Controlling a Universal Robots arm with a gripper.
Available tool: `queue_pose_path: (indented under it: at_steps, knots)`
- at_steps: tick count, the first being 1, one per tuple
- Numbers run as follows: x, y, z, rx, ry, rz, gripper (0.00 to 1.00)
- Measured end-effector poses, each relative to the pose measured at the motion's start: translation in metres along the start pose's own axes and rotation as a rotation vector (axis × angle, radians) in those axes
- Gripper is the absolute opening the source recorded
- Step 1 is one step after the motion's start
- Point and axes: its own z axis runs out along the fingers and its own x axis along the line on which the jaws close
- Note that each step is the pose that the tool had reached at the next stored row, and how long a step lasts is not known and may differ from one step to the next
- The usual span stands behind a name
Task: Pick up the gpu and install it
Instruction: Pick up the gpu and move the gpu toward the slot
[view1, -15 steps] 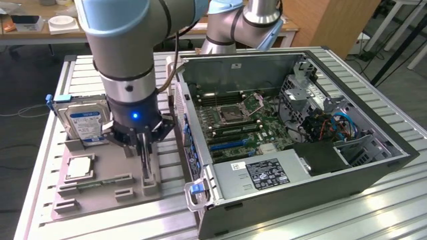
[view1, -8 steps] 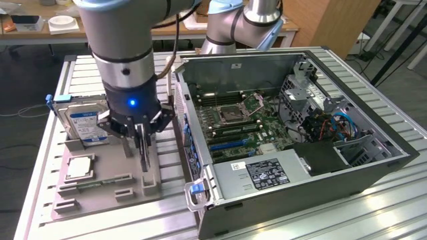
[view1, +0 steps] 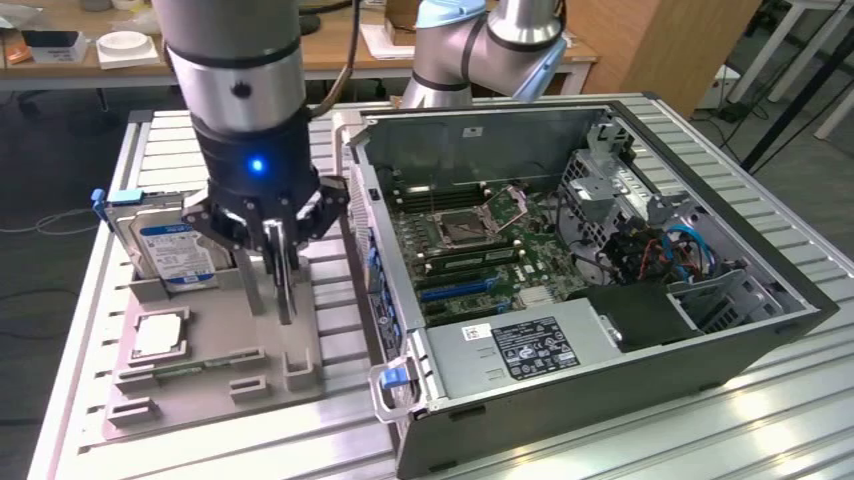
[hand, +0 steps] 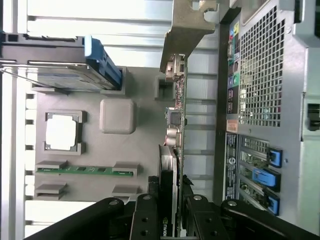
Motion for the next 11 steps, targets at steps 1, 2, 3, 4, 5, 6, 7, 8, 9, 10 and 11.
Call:
queue_pose_path:
  at_steps: [1,2,3,4,5,6,7,8,9,10,11]
  knots:
    - [0.000,0.0002,-0.0045,-0.0001,0.0000,0.000,0.27]
    - [0.000,0.0004,-0.0094,0.0000,0.0000,0.000,0.27]
    - [0.000,0.0006,-0.0139,0.0000,0.0000,0.000,0.27]
    - [0.000,0.0009,-0.0184,0.0000,0.0000,0.000,0.27]
    - [0.000,0.0010,-0.0227,0.0000,0.0000,0.000,0.27]
    - [0.000,0.0013,-0.0272,0.0000,0.0000,0.000,0.27]
    - [0.000,0.0015,-0.0317,-0.0001,0.0000,0.000,0.27]
    - [0.000,0.0017,-0.0366,0.0000,0.0000,0.000,0.27]
    - [0.000,0.0019,-0.0412,0.0000,0.0001,0.000,0.27]
    - [0.000,0.0021,-0.0456,0.0000,0.0000,0.000,0.27]
    - [0.000,0.0023,-0.0501,0.0000,0.0000,0.000,0.27]
